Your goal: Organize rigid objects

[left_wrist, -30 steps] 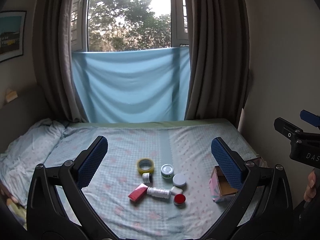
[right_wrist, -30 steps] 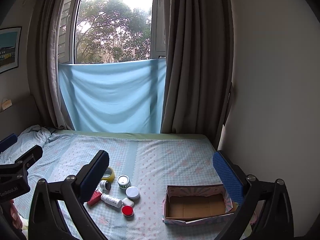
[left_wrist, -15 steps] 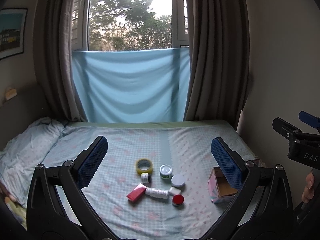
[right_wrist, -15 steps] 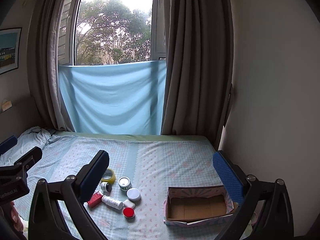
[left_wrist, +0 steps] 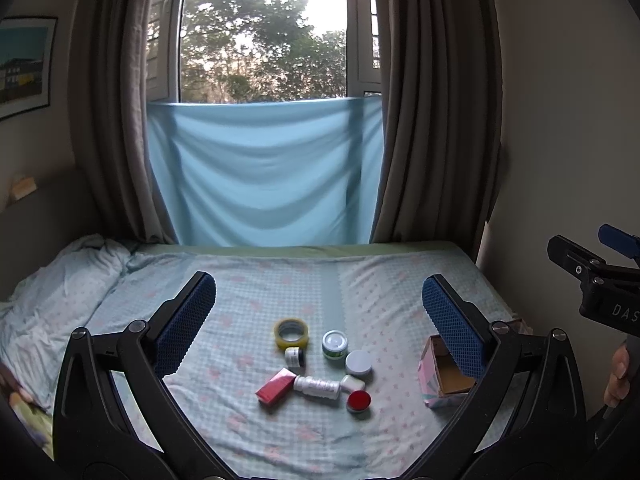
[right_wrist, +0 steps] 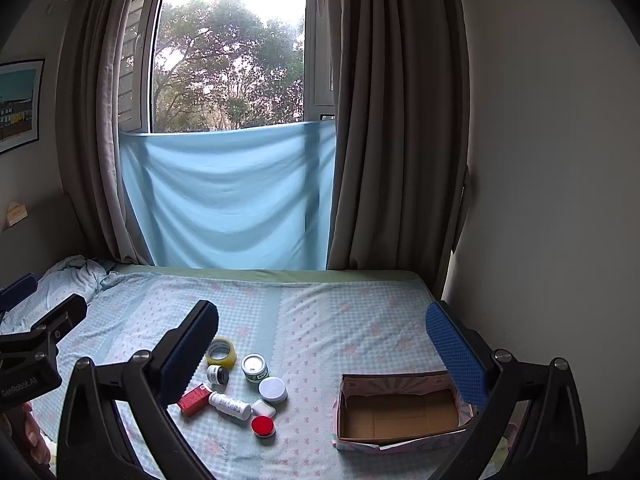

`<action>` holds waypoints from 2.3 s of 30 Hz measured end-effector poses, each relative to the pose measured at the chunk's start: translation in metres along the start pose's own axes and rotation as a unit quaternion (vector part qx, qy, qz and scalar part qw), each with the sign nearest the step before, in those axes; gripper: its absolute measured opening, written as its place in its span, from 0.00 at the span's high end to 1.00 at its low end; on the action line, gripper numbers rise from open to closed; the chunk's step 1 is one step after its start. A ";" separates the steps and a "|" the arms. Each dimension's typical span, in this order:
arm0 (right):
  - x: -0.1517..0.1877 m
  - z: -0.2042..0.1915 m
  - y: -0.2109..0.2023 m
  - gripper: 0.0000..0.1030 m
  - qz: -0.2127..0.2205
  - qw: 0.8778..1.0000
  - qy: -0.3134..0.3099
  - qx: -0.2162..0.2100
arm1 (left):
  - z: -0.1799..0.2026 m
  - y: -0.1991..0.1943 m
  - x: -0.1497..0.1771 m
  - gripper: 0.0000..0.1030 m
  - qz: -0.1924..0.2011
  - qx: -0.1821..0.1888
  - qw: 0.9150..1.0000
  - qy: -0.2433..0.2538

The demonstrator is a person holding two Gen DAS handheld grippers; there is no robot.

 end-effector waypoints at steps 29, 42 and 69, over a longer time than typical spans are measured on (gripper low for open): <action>-0.003 0.006 -0.004 0.00 0.007 1.000 0.003 -0.002 | -0.001 -0.004 -0.001 0.00 0.001 -0.004 1.000 -0.004; -0.012 0.019 -0.004 0.00 0.024 0.999 -0.007 -0.036 | 0.002 -0.007 -0.007 0.00 0.009 -0.036 0.999 -0.007; 0.048 -0.041 0.239 0.00 -0.155 0.982 -0.014 -0.106 | -0.059 0.256 0.114 0.01 -0.240 0.029 0.963 0.122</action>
Point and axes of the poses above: each gripper's, at about its wrist camera, not at the fingertips, and y roughly the way its jaws point, z to its right, x to its underside, the point moved 2 cm from there along y, roughly the way its jaws point, and after that the axes turned 13 degrees about -x, right-handed, at the moved point
